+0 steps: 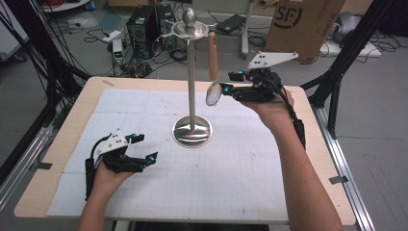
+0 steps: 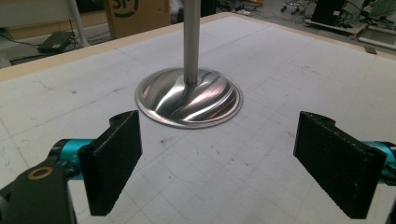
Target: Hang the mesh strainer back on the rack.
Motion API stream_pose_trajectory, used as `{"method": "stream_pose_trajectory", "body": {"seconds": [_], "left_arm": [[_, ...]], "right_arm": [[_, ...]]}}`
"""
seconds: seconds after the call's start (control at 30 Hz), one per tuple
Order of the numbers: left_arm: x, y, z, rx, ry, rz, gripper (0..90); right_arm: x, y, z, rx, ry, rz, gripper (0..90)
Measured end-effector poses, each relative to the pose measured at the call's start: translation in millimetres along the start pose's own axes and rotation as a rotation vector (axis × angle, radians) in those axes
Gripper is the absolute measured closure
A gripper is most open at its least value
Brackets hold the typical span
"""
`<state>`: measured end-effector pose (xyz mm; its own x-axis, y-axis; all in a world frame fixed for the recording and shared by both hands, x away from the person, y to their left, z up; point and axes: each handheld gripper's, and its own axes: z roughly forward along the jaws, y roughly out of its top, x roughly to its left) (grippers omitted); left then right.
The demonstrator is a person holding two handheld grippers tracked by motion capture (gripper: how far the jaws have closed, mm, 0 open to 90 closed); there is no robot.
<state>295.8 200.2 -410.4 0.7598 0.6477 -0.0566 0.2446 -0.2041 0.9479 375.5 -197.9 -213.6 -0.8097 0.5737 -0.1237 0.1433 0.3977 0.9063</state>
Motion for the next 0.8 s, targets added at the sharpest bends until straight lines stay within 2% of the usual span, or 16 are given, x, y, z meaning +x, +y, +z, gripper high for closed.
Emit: {"method": "stream_pose_trajectory", "body": {"seconds": [0.47, 0.8], "left_arm": [[-0.3, -0.1, 0.6, 0.006, -0.004, 0.003, 15.9], [-0.9, 0.2, 0.0, 0.001, -0.003, 0.001, 15.9]], "right_arm": [[-1.2, -39.6, -22.6, -0.033, -0.010, 0.039, 43.6], [7.5, -71.1, -31.0, -0.055, -0.004, 0.067, 40.5]]}}
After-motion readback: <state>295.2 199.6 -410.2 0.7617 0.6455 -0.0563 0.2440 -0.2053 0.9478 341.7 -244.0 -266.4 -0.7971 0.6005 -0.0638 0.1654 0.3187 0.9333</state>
